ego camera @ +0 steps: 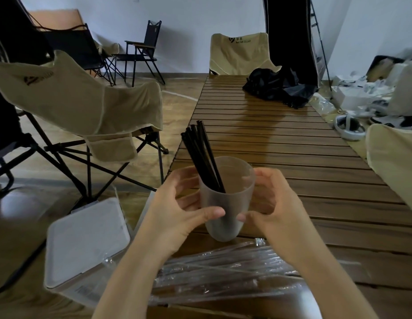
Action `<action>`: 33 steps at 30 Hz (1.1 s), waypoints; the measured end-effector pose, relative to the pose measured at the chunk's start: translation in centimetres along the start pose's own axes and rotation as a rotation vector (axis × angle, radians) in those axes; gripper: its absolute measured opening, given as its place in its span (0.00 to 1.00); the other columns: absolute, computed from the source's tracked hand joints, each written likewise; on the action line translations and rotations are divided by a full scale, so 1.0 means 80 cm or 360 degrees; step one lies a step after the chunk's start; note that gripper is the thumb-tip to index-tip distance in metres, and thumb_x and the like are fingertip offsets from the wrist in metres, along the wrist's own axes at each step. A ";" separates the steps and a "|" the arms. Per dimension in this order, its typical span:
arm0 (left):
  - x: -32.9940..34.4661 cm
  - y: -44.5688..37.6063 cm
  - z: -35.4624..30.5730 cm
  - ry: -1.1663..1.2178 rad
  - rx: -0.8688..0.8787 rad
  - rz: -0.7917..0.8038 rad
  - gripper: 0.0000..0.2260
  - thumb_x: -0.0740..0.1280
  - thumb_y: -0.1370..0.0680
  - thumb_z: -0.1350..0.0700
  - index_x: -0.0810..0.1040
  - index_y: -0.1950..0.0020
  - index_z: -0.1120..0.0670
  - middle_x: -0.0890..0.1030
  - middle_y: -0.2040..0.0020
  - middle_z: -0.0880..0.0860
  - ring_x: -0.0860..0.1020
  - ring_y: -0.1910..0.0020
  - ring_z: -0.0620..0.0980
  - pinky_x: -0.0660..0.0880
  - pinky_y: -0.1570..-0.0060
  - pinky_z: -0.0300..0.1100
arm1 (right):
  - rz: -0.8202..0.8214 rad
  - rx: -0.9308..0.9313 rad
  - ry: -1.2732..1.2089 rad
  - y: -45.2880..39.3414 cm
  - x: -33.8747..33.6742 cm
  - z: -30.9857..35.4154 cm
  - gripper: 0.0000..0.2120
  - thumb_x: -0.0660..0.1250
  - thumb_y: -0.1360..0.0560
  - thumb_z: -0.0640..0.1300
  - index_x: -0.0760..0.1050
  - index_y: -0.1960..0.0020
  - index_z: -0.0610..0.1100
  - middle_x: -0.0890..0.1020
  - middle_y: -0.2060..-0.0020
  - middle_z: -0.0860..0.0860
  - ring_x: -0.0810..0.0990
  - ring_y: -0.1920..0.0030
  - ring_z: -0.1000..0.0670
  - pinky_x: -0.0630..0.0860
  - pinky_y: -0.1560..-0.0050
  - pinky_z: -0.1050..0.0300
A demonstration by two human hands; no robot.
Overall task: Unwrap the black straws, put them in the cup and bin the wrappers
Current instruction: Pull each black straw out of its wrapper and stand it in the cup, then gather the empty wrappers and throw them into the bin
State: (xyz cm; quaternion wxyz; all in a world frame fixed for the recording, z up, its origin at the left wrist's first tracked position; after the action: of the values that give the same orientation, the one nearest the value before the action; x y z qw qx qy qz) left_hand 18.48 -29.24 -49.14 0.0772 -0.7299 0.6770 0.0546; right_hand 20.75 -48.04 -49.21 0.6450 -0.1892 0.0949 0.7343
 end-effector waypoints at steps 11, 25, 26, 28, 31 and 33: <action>0.018 -0.004 0.008 -0.0469 0.0111 0.0012 0.33 0.77 0.31 0.50 0.64 0.31 0.40 0.76 0.38 0.38 0.77 0.40 0.39 0.75 0.37 0.48 | -0.0125 0.0040 0.0131 0.002 -0.001 -0.004 0.36 0.79 0.38 0.42 0.66 0.37 0.56 0.78 0.44 0.57 0.76 0.43 0.55 0.76 0.41 0.48; 0.015 0.057 0.042 -0.1398 -0.0353 0.0483 0.36 0.77 0.32 0.47 0.63 0.28 0.44 0.67 0.28 0.46 0.69 0.32 0.47 0.69 0.36 0.43 | 0.0560 0.0209 0.0868 0.045 -0.015 -0.027 0.35 0.76 0.35 0.52 0.63 0.32 0.55 0.69 0.34 0.57 0.69 0.36 0.53 0.69 0.35 0.52; 0.015 0.067 0.049 -0.1438 -0.0362 0.0522 0.36 0.77 0.32 0.48 0.63 0.28 0.43 0.66 0.29 0.45 0.69 0.33 0.47 0.70 0.36 0.44 | 0.0646 0.0206 0.0983 0.052 -0.012 -0.034 0.35 0.77 0.36 0.53 0.64 0.33 0.55 0.70 0.36 0.57 0.70 0.37 0.53 0.70 0.36 0.51; 0.013 0.079 0.060 -0.1498 -0.0302 0.0542 0.33 0.76 0.31 0.47 0.65 0.30 0.41 0.67 0.32 0.44 0.70 0.36 0.45 0.72 0.36 0.45 | 0.0738 0.0162 0.1166 0.065 -0.006 -0.046 0.34 0.77 0.36 0.52 0.66 0.35 0.55 0.71 0.41 0.57 0.70 0.39 0.52 0.70 0.37 0.49; 0.002 0.084 0.073 -0.1493 -0.0184 0.0465 0.29 0.77 0.33 0.46 0.69 0.35 0.38 0.68 0.37 0.41 0.68 0.38 0.43 0.70 0.35 0.46 | 0.0686 -0.0006 0.1302 0.078 -0.001 -0.057 0.31 0.75 0.33 0.50 0.66 0.34 0.55 0.71 0.40 0.57 0.69 0.38 0.52 0.68 0.34 0.47; -0.003 0.083 0.078 -0.1399 -0.0125 0.0449 0.27 0.77 0.33 0.46 0.72 0.37 0.37 0.69 0.40 0.39 0.67 0.39 0.42 0.69 0.37 0.43 | 0.0616 -0.0105 0.1320 0.080 0.000 -0.058 0.25 0.72 0.30 0.51 0.67 0.36 0.56 0.71 0.41 0.57 0.69 0.38 0.53 0.66 0.33 0.46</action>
State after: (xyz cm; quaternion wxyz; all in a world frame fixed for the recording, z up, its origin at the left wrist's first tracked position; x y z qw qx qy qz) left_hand 11.96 -28.35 -55.50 0.3209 -0.5407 0.6702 0.3944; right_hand 15.16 -50.81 -54.13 0.3970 -0.4664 0.3553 0.7062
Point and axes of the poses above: each hand's wrist, its own y-axis away from the middle knuckle, its own x-axis out of the palm, z = x × y, the point moved 5 cm from there along -y, towards the middle knuckle
